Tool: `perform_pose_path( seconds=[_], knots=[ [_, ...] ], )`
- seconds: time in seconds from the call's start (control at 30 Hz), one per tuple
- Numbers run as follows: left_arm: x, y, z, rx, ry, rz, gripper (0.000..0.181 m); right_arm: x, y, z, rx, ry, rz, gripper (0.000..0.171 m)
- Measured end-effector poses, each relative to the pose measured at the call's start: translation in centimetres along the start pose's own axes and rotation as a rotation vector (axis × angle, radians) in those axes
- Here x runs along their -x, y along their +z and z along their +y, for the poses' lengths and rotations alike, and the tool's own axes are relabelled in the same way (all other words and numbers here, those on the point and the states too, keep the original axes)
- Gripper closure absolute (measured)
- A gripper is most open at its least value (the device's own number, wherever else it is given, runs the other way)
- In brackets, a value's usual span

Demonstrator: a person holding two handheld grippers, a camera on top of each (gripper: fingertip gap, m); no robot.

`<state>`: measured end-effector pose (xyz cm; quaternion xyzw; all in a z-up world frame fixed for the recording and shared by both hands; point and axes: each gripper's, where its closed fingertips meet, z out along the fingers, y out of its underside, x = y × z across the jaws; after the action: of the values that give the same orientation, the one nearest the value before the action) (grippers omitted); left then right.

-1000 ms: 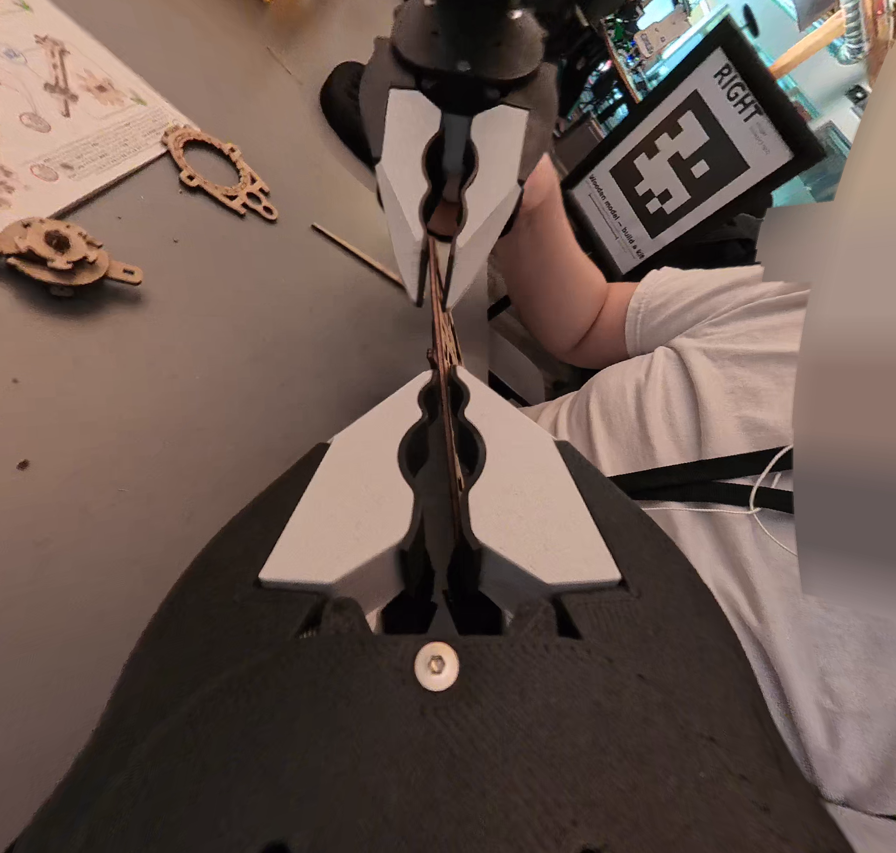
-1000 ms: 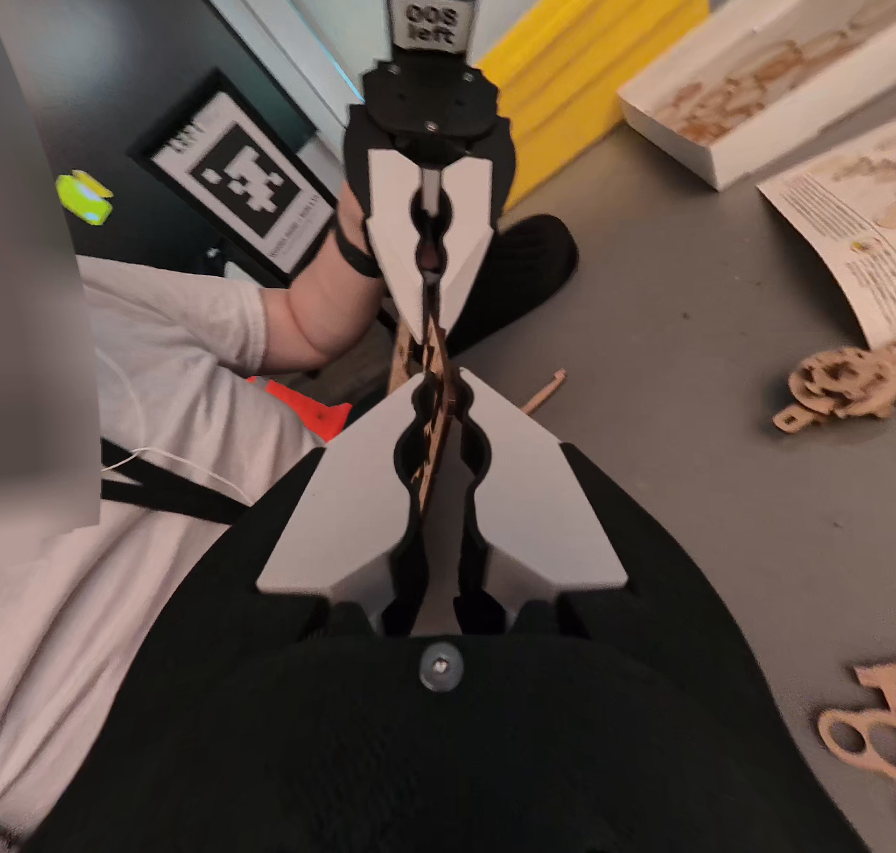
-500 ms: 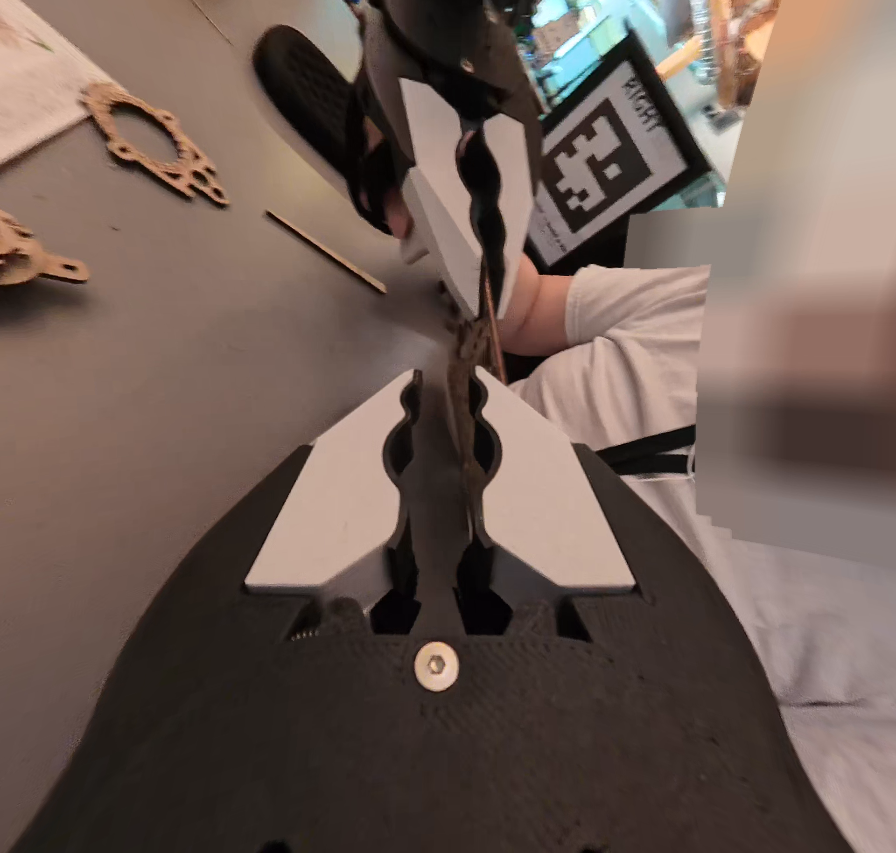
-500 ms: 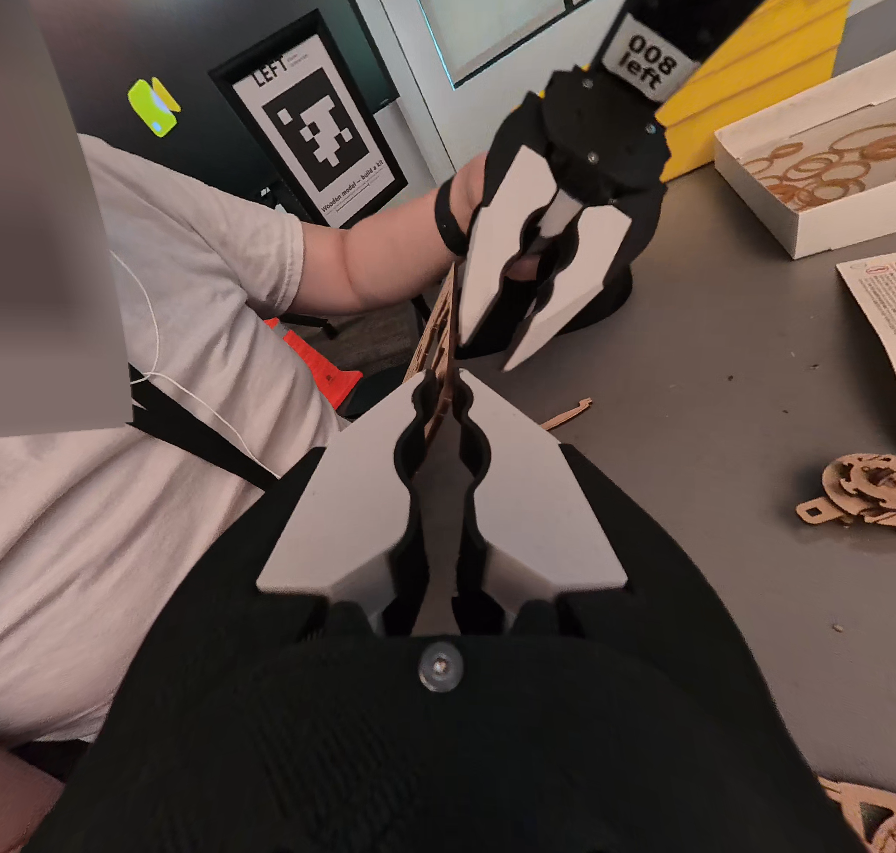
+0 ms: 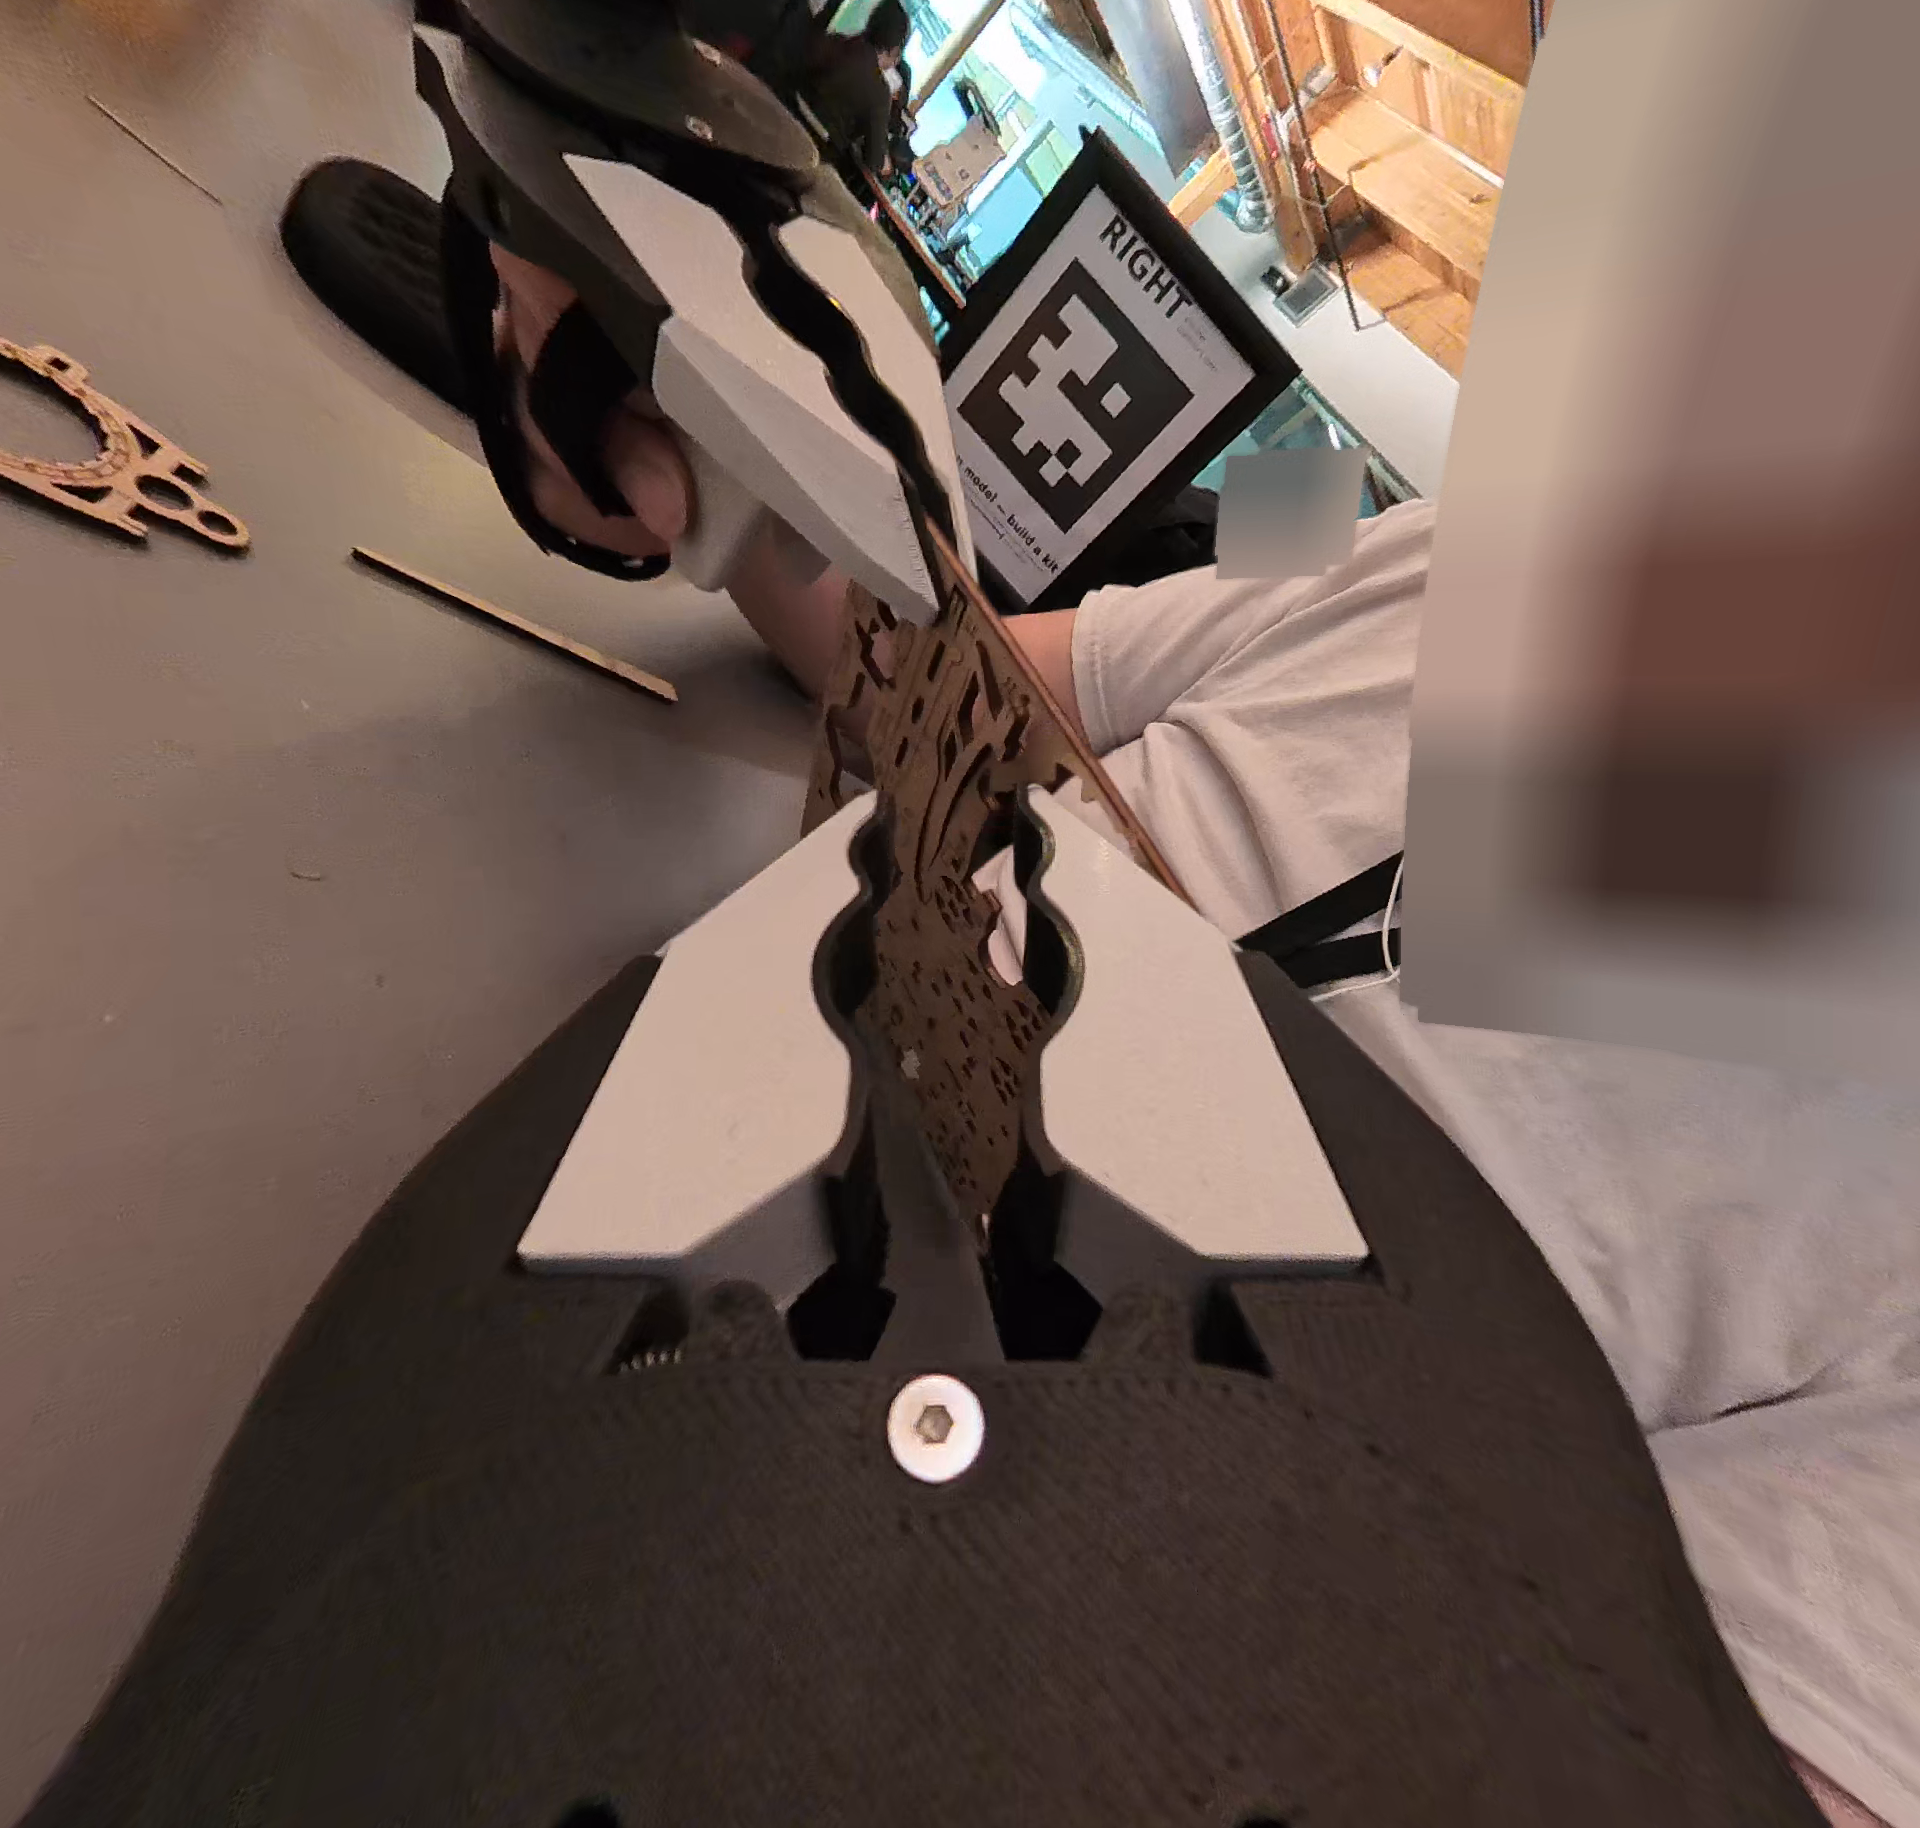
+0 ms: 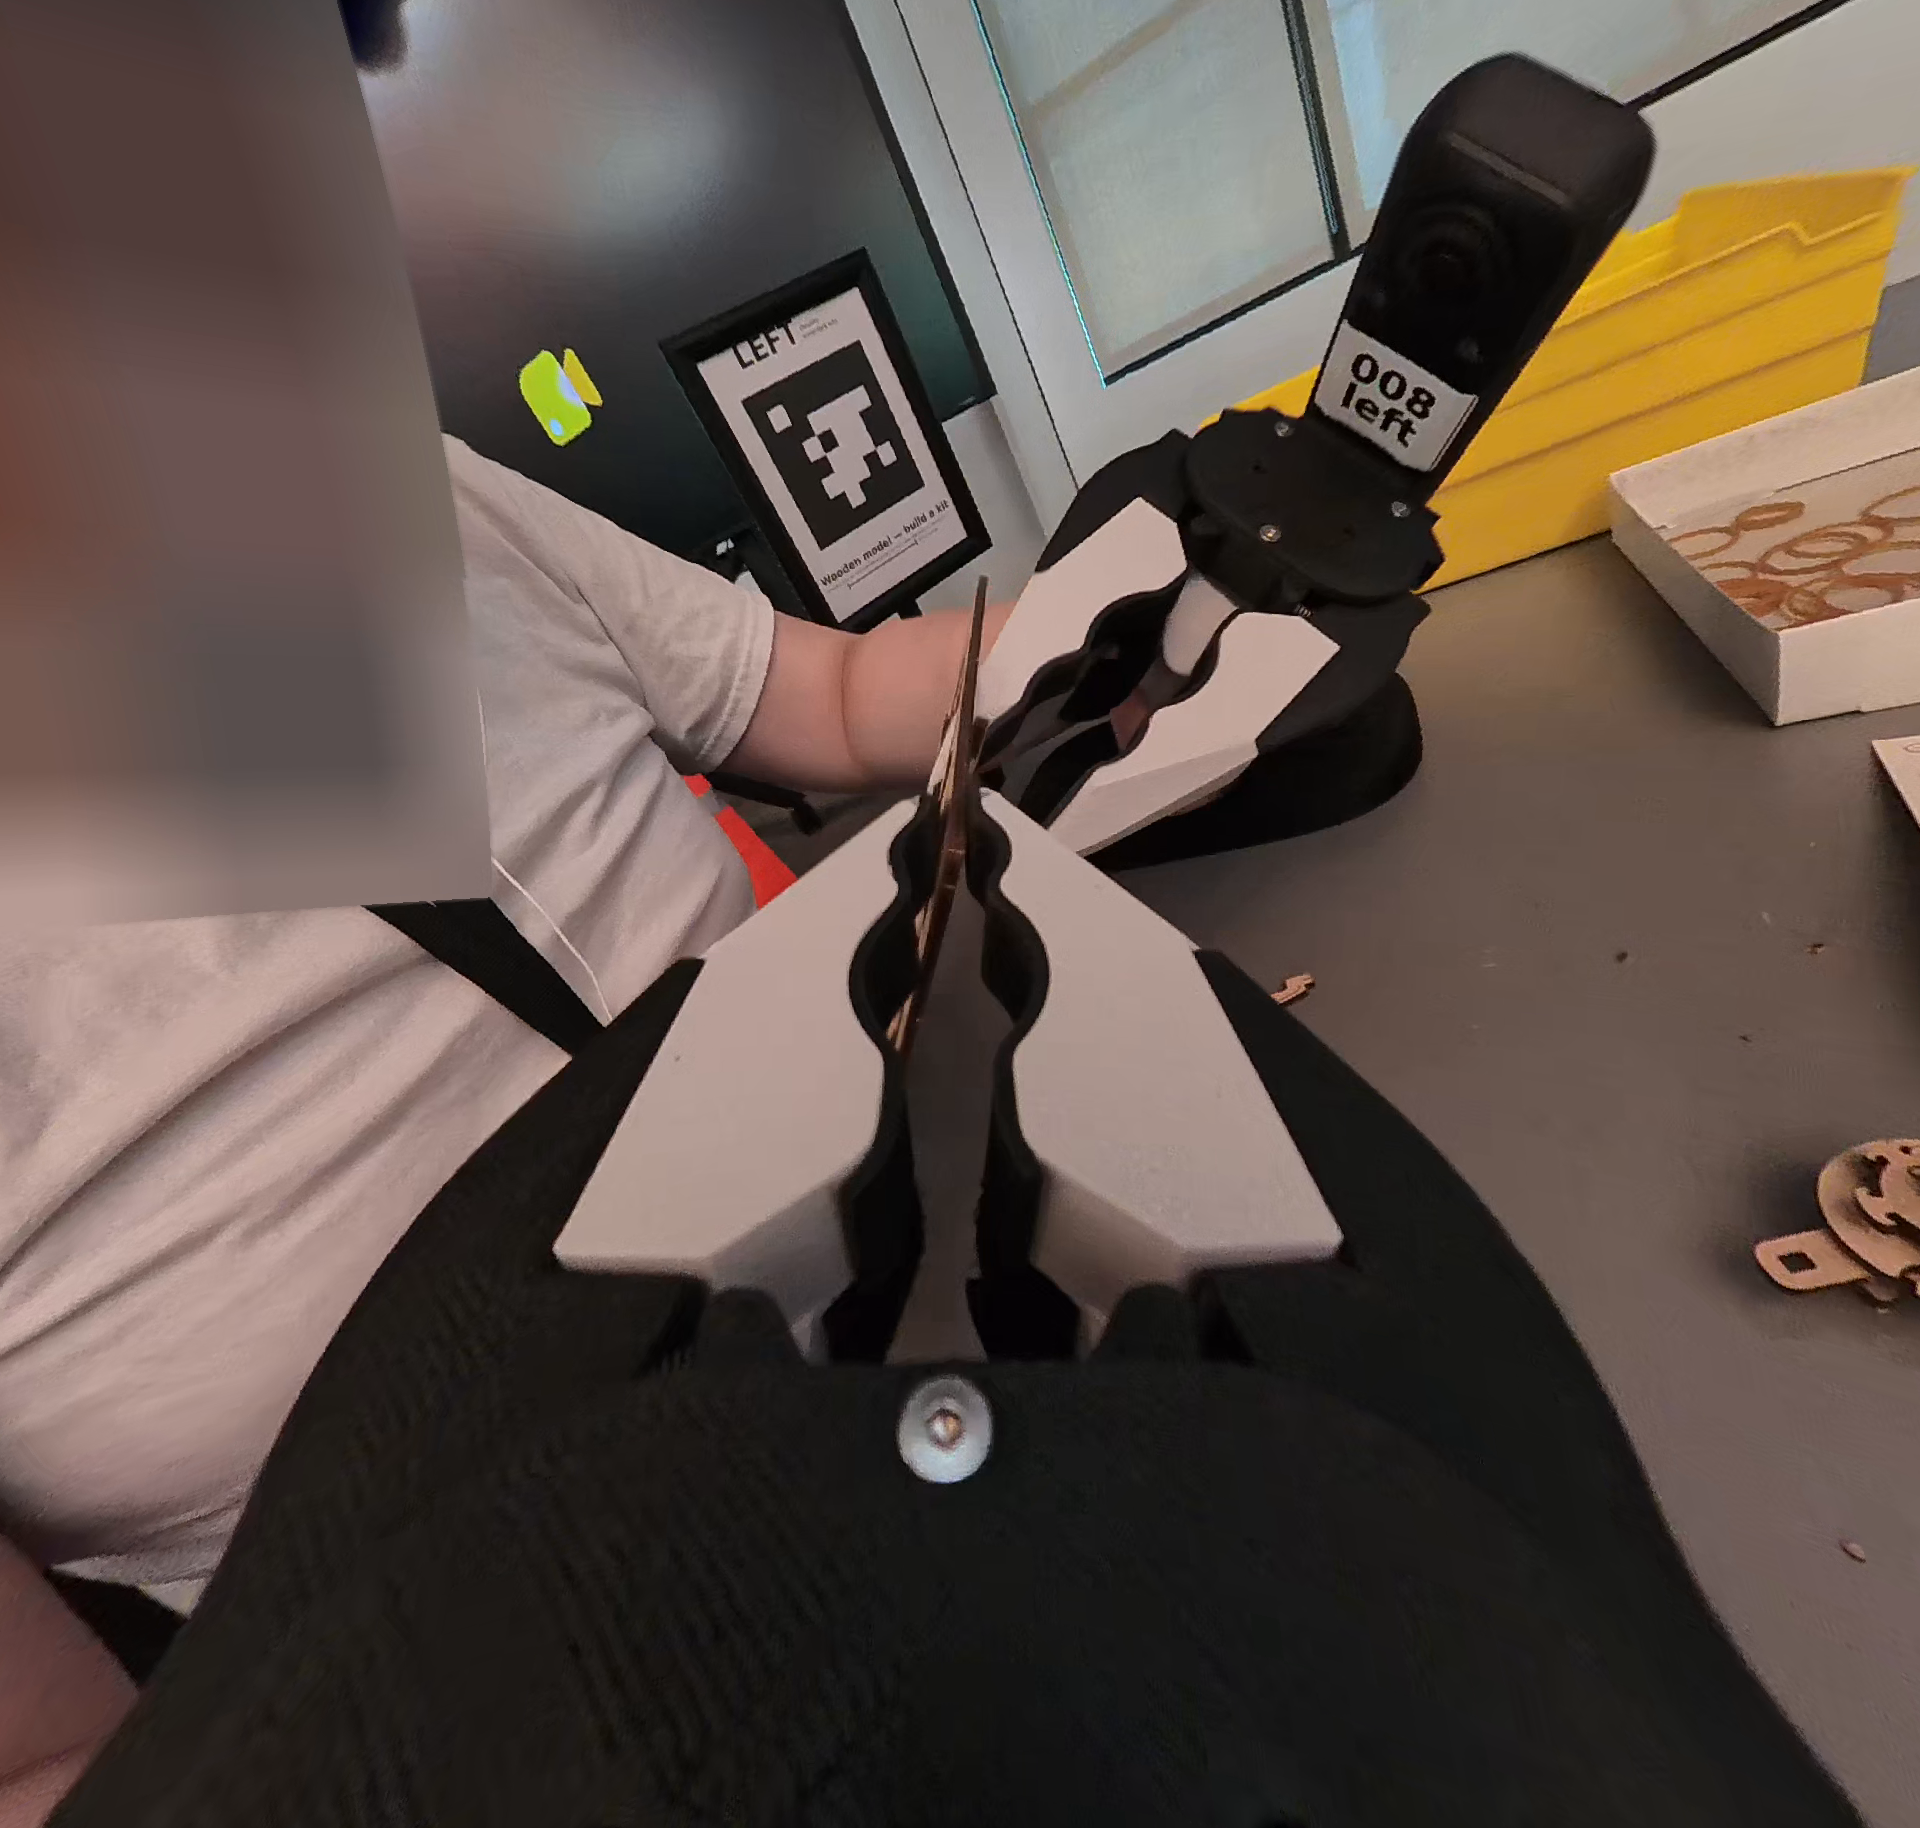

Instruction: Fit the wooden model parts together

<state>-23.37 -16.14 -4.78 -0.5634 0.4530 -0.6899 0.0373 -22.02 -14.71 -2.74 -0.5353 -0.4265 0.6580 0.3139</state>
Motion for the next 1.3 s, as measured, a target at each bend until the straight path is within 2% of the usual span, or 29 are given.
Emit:
perform_pose_path(
  seconds=[0.17, 0.27, 0.4, 0.53, 0.73, 0.83, 0.93, 1.07, 1.13, 1.23, 1.3],
  knots=[
    [0.2, -0.6, -0.7, -0.081, 0.020, -0.001, 0.165, 0.4, -0.2, 0.0, -0.036, 0.038, -0.066, 0.169],
    [0.1, -1.2, -1.3, -0.138, 0.035, -0.010, 0.165, 0.0, 0.0, 0.4, -0.027, 0.044, -0.049, 0.169],
    [0.2, -0.9, -0.9, -0.114, 0.049, -0.034, 0.163, -0.1, 0.2, 0.4, -0.033, 0.059, -0.062, 0.169],
    [1.3, -2.2, -1.1, -0.174, 0.031, -0.133, 0.161, -1.3, -0.2, 0.4, -0.052, 0.096, 0.016, 0.169],
    [1.2, -6.2, -1.3, -0.416, 0.007, -0.253, 0.139, -1.3, -1.8, -0.3, -0.147, 0.096, 0.108, 0.169],
    [0.9, -6.8, -1.4, -0.432, 0.041, -0.311, 0.121, -1.3, -2.2, -0.7, -0.186, 0.111, 0.122, 0.170],
    [0.9, -6.9, -1.5, -0.402, 0.038, -0.333, 0.118, -1.0, -2.3, -0.9, -0.201, 0.104, 0.126, 0.170],
    [0.3, -10.4, -3.3, -0.512, 0.101, -0.429, 0.118, -1.0, -2.7, -0.4, -0.187, 0.114, 0.152, 0.170],
    [-0.5, -9.8, -3.8, -0.421, 0.128, -0.450, 0.117, -1.6, -2.6, 0.2, -0.147, 0.137, 0.191, 0.170],
    [-0.3, -4.9, -1.9, 0.019, 0.083, -0.474, 0.117, -2.0, -1.8, 0.1, -0.114, 0.140, 0.195, 0.169],
    [0.8, -2.8, -1.2, 0.218, 0.087, -0.545, 0.129, -2.2, -1.5, -0.2, -0.098, 0.128, 0.217, 0.169]
  ],
)
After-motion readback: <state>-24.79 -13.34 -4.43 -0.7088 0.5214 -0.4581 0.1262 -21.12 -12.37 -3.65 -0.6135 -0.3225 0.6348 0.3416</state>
